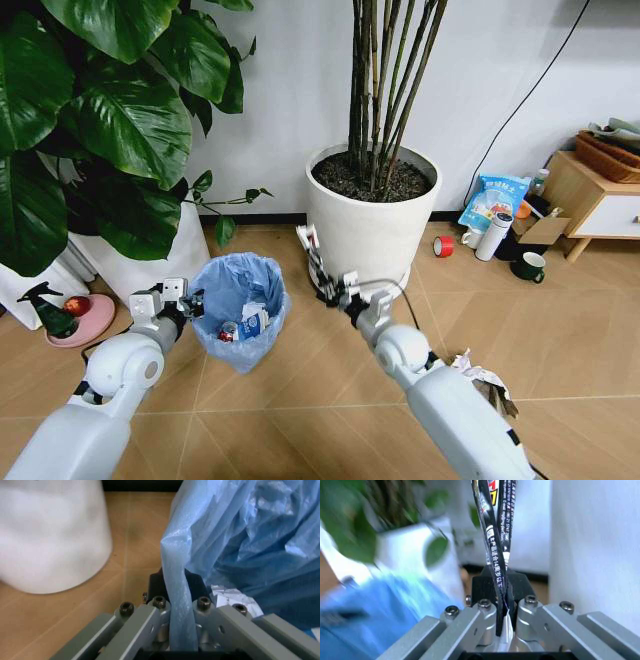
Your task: Pick up the trash bin and place the garbage on the floor into it.
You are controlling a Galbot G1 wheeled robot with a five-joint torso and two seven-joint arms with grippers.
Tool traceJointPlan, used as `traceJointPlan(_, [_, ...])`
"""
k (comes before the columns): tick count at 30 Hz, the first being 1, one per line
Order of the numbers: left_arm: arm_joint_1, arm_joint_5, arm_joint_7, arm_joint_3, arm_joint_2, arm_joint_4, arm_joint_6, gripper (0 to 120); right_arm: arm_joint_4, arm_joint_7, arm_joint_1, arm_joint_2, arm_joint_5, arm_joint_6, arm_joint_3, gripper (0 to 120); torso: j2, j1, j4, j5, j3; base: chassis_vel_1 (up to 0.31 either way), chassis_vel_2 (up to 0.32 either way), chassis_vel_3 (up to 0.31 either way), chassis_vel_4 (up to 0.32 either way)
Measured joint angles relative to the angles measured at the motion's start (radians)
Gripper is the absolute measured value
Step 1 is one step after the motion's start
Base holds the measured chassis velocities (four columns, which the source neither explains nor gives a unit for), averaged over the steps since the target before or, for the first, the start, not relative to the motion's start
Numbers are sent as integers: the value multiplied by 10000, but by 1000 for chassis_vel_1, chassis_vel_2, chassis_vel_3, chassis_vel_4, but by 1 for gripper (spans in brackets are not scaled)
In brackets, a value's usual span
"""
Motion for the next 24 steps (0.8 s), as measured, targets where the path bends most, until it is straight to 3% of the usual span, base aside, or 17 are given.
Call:
traceJointPlan(8, [-312,-23,520,369,-87,223,-56,0,1632,190,191,-72,543,-479,-527,0,0,0,0,0,0,0,0,0,0])
traceJointPlan(16, [-390,-46,530,476,-125,162,-61,0,1776,-214,50,-237,437,-635,-1210,0,0,0,0,0,0,0,0,0,0])
traceJointPlan(24, [-425,-86,498,427,-61,102,-67,0,1628,-412,-2,-239,221,-650,-1491,28,0,0,0,0,0,0,0,0,0])
